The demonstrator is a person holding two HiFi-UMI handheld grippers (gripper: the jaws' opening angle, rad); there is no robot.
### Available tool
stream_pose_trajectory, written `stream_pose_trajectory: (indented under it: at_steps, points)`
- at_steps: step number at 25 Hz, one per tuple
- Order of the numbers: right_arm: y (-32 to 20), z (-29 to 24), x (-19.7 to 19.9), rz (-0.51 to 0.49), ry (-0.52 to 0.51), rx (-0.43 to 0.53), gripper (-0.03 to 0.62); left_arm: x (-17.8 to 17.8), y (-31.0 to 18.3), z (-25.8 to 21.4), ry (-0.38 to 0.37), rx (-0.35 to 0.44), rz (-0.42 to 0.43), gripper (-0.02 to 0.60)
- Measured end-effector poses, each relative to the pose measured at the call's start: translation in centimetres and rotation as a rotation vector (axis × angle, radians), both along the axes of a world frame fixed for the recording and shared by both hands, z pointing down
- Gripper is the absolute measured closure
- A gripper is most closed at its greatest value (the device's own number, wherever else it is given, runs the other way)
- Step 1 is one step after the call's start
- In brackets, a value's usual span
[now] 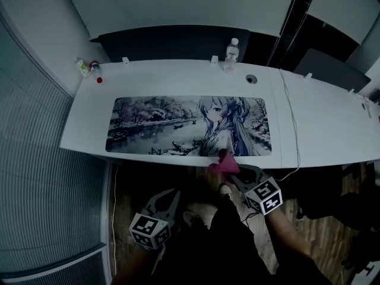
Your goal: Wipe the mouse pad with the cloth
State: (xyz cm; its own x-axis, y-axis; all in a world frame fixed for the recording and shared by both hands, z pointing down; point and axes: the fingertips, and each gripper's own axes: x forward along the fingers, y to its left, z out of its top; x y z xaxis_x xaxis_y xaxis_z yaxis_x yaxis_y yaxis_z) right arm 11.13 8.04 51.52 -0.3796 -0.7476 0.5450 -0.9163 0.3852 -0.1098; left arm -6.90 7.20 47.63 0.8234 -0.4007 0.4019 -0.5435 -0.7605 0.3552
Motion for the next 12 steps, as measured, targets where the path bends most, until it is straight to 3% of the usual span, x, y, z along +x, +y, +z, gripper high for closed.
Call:
stream_pose_trajectory:
  at_steps: [12]
  points:
    - [-4.7,6.1,3.3,-0.147,0.1,-0.161,0.511,3.2,-3.7,0.2,-0.019,-0.027,-0.098,0.577]
